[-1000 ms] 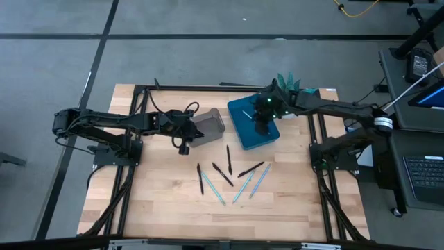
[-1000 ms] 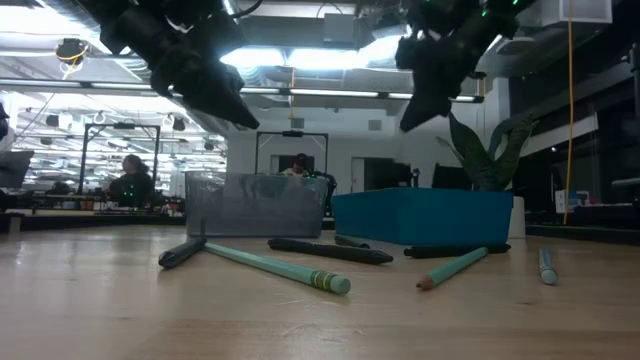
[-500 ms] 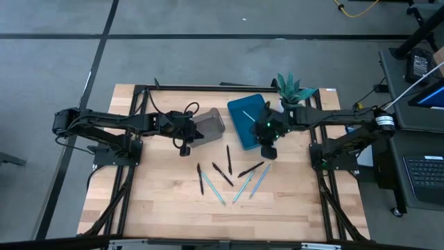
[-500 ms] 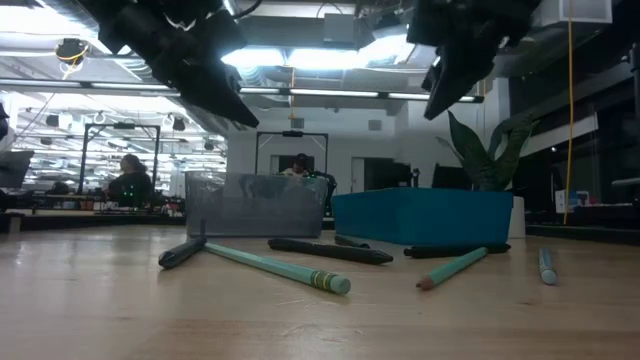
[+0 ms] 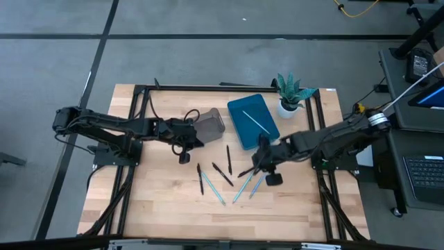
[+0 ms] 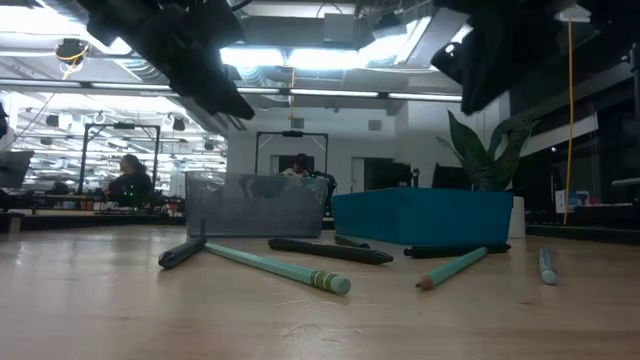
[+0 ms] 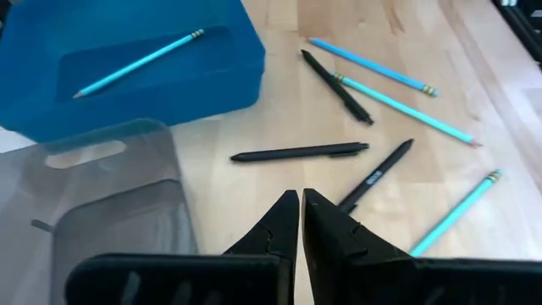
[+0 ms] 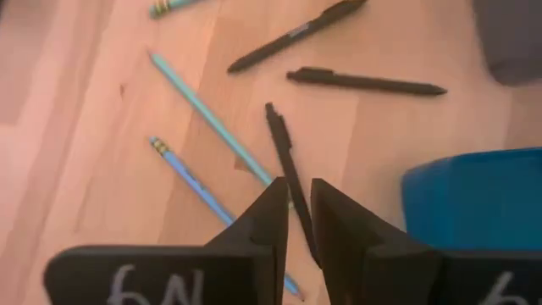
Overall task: Sort pens & pencils
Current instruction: Put the blue pencil into the blue bin
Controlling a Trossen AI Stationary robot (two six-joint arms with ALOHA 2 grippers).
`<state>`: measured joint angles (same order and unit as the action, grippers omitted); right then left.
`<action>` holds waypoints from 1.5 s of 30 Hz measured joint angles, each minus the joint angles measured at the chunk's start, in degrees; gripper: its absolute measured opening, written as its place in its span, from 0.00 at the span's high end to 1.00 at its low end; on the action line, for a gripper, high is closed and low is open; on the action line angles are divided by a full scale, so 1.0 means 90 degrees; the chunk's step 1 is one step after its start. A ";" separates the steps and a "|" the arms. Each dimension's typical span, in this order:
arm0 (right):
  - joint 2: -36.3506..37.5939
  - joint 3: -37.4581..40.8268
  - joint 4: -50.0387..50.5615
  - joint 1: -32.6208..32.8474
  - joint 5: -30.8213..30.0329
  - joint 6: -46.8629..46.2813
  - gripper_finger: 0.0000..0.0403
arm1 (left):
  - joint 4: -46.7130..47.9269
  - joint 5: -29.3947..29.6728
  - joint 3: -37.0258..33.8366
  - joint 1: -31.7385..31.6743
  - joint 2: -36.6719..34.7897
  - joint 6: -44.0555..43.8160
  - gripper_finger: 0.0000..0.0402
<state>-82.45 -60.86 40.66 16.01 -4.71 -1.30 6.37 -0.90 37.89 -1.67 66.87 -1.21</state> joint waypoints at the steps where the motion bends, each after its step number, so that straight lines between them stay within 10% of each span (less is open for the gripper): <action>1: -0.0120 0.0000 -0.0004 0.0051 -0.0049 0.0000 0.86 | 0.0000 0.0010 0.0000 0.0041 0.0000 -0.0017 0.97; 45: -0.2293 0.0002 0.0154 0.1166 -0.0201 0.0369 0.73 | 0.0007 0.0048 0.0000 0.0332 -0.0002 -0.0209 0.97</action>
<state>-103.08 -60.84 42.04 26.50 -6.52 2.02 6.44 -0.47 37.89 1.32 66.85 -3.09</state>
